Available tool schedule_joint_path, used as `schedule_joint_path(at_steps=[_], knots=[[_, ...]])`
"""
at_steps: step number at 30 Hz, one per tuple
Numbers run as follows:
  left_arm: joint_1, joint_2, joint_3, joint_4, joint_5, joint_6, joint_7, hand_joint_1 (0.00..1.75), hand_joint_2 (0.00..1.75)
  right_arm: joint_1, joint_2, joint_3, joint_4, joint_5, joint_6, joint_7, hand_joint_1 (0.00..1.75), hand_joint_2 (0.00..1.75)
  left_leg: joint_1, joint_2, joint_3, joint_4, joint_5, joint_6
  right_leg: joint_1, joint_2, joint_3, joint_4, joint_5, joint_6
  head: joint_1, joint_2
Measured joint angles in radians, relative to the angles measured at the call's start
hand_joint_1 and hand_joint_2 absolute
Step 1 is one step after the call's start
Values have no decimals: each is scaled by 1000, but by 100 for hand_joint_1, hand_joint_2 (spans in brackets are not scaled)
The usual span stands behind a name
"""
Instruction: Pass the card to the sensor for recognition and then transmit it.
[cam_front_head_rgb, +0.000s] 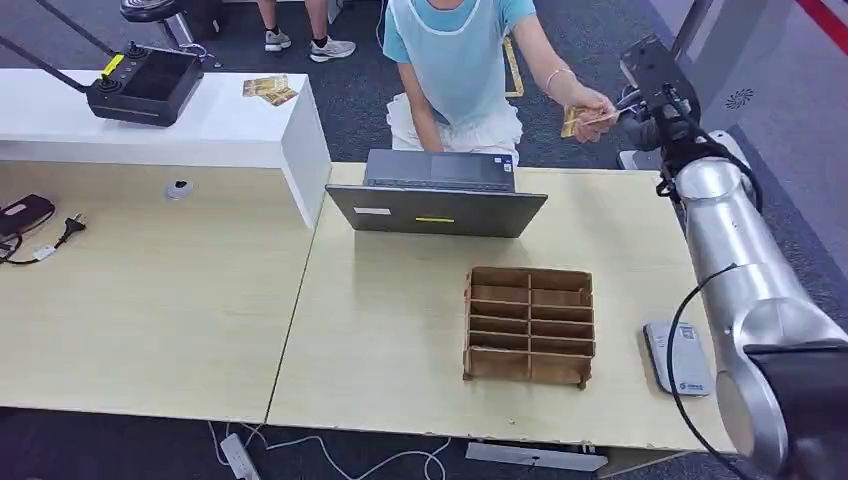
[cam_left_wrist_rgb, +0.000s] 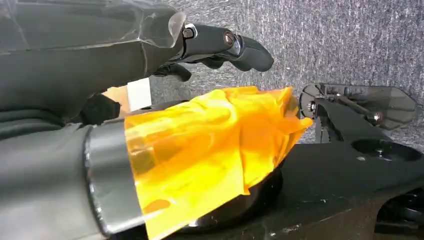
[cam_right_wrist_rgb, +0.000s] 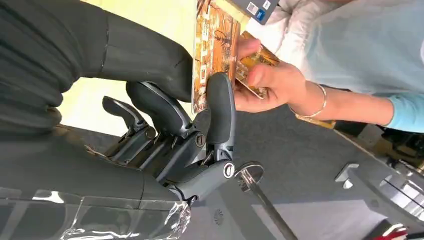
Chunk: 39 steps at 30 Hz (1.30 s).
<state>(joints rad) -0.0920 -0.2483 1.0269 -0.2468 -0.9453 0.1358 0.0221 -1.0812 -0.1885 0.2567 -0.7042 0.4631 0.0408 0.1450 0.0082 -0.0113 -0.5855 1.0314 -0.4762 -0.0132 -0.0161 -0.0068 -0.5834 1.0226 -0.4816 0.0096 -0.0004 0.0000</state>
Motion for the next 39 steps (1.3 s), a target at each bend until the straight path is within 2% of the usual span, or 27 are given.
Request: schedule_joint_path(at_steps=[1, 2, 16, 24, 32, 36, 39], knots=[[0, 0, 0, 1, 0, 1, 0, 0, 0, 0, 0, 0, 3, 1, -2, 0, 7, 175, 0, 0, 0, 0, 0, 0, 0, 0, 0, 0, 0, 0, 0, 0], [0, 0, 0, 2, 0, 2, 0, 0, 0, 0, 0, 0, 5, 5, -3, 0, 0, 175, 0, 0, 0, 0, 0, 0, 0, 0, 0, 0, 0, 0, 0, 0], [0, -5, -14, 4, -18, 10, 0, 0, 0, -2, -2, 0, 27, 15, -11, -3, 0, 175, 0, 0, 0, 0, 0, 0, 0, 0, 0, 0, 0, 0, 0, 0], [1, -9, -14, 4, -22, 18, 1, 0, 0, 2, -32, -13, 5, 21, -35, -27, 0, 175, 0, 0, 1, 0, 0, 0, 0, 0, 0, 0, 0, 0, 0, 0], [1, -10, -14, 4, -24, 22, 3, 0, 0, 41, -83, -12, -103, 185, -127, -15, 0, 175, 0, 0, 1, 0, 0, 0, 0, 0, 0, 0, 0, -1, 0, 0], [1, -11, -14, 4, -21, 29, 3, 0, 0, 86, -110, -24, -192, 195, -136, -11, 0, 175, 0, 0, 1, 0, 0, 0, 0, 0, 0, 0, 0, -1, 0, 0], [1, -11, -14, 4, -17, 31, 3, 0, 0, 121, -121, -51, -257, 151, -131, -23, 0, 175, 0, 0, 1, 0, 0, 0, 0, 0, 0, 0, 0, -1, 0, 0]])
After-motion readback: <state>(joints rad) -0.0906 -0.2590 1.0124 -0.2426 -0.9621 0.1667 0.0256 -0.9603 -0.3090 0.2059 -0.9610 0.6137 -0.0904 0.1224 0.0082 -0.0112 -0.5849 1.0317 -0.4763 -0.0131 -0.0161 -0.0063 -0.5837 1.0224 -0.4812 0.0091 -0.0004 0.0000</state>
